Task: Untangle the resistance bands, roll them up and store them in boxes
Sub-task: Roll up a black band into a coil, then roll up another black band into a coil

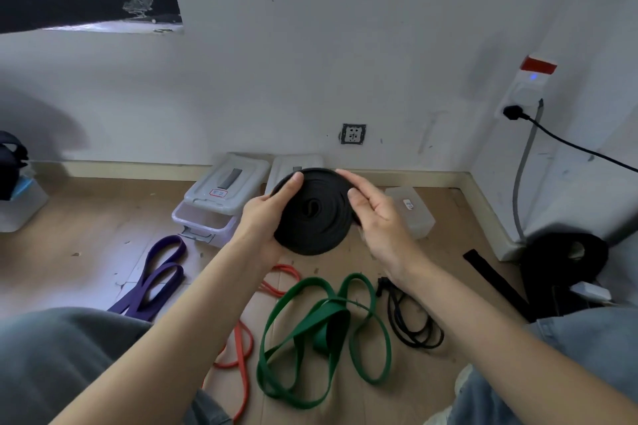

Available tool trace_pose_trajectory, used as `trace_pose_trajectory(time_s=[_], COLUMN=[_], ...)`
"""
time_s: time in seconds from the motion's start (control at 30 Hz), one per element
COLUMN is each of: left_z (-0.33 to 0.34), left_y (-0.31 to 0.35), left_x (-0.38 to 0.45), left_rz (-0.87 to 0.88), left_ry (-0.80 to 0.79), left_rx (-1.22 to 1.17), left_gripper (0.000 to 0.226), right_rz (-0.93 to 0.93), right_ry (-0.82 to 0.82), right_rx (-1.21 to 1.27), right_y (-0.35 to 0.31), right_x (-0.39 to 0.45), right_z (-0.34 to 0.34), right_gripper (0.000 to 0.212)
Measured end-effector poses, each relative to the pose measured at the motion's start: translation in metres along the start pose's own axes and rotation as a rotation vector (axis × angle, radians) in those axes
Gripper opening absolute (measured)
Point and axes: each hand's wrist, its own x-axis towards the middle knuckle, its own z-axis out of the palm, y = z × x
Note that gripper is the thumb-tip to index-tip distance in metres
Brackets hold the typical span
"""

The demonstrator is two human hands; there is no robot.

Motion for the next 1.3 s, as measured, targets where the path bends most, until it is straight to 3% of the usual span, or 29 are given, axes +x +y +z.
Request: trace_pose_trajectory(time_s=[0.17, 0.3, 0.37, 0.47, 0.67, 0.7, 0.77, 0.87, 0.93, 1.03, 1.2, 1.3], left_z=[-0.019, -0.044, -0.058, -0.081, -0.146, -0.16, -0.193, -0.251, -0.279, -0.3, -0.313, -0.31], left_y=[-0.004, -0.012, -0.017, -0.017, -0.018, -0.021, -0.027, -0.04, -0.05, -0.06, -0.065, -0.073], left_x=[0.024, 0.054, 0.071, 0.098, 0.153, 0.163, 0.182, 0.215, 0.239, 0.273, 0.302, 0.294], left_rz=[-0.048, -0.062, -0.072, -0.152, -0.144, -0.142, -0.09, 0.17, 0.278, 0.34, 0.339, 0.422], left_ry=[0.251, 0.364, 0.416, 0.351, 0.132, 0.119, 0.239, 0.392, 0.314, 0.185, 0.147, 0.174], left_rx=[-0.079, -0.135, -0.168, -0.231, -0.209, -0.153, 0.077, 0.855, 1.237, 1.603, 1.871, 1.733], left_gripper=[0.028, 0.027, 0.025, 0.036, 0.036, 0.04, 0.042, 0.028, 0.04, 0.05, 0.035, 0.028], right_rz=[0.002, -0.065, -0.037, -0.075, 0.012, 0.031, 0.069, 0.169, 0.239, 0.296, 0.389, 0.391], right_ry=[-0.102, -0.23, -0.327, -0.275, -0.292, -0.29, -0.301, -0.371, -0.449, -0.528, -0.582, -0.602], right_rx=[-0.42, -0.888, -0.924, -0.897, -0.723, -0.686, -0.625, -0.569, -0.51, -0.333, -0.066, -0.106], right_y=[0.02, 0.042, 0.053, 0.075, 0.129, 0.139, 0.16, 0.187, 0.198, 0.205, 0.213, 0.221], right_x=[0.012, 0.034, 0.049, 0.079, 0.133, 0.14, 0.152, 0.167, 0.178, 0.195, 0.219, 0.232], right_z=[0.034, 0.054, 0.072, 0.103, 0.162, 0.169, 0.178, 0.179, 0.181, 0.195, 0.235, 0.246], right_gripper=[0.065, 0.108, 0.12, 0.112, 0.094, 0.091, 0.086, 0.079, 0.071, 0.045, 0.031, 0.035])
